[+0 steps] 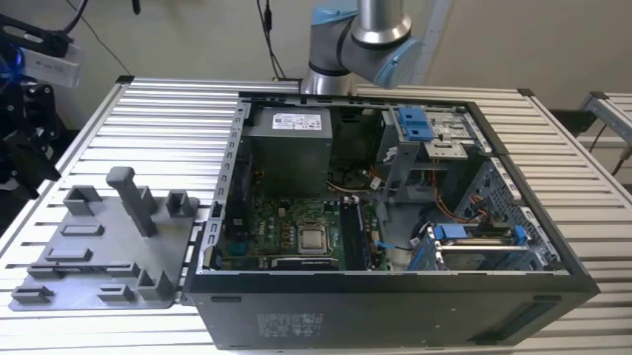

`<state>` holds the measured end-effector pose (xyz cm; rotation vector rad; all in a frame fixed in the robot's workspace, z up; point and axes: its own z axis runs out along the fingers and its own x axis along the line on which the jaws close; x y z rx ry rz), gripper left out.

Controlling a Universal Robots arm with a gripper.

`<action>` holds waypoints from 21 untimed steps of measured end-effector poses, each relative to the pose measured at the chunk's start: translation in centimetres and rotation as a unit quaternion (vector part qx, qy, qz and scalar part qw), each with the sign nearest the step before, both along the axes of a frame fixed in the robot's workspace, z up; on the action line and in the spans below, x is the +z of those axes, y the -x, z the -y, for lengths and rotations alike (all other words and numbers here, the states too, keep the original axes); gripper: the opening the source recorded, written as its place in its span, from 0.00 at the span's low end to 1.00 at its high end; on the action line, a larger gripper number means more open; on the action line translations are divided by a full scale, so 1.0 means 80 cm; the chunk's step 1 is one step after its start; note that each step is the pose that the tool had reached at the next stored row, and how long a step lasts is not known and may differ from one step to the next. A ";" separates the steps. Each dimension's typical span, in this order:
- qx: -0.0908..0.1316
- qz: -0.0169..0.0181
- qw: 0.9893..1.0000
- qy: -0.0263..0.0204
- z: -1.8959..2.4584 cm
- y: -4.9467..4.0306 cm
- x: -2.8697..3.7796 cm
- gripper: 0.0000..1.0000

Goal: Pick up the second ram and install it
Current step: 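Pick up the second ram and move it above second insertion slot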

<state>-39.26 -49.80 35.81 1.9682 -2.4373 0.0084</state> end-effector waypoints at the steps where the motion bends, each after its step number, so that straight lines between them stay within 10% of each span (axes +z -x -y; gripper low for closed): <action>1: 0.000 0.000 1.000 0.000 0.0000 0.000 -0.0017 0.38; 21: 0.000 0.000 1.000 0.000 0.0000 0.000 -0.0326 0.38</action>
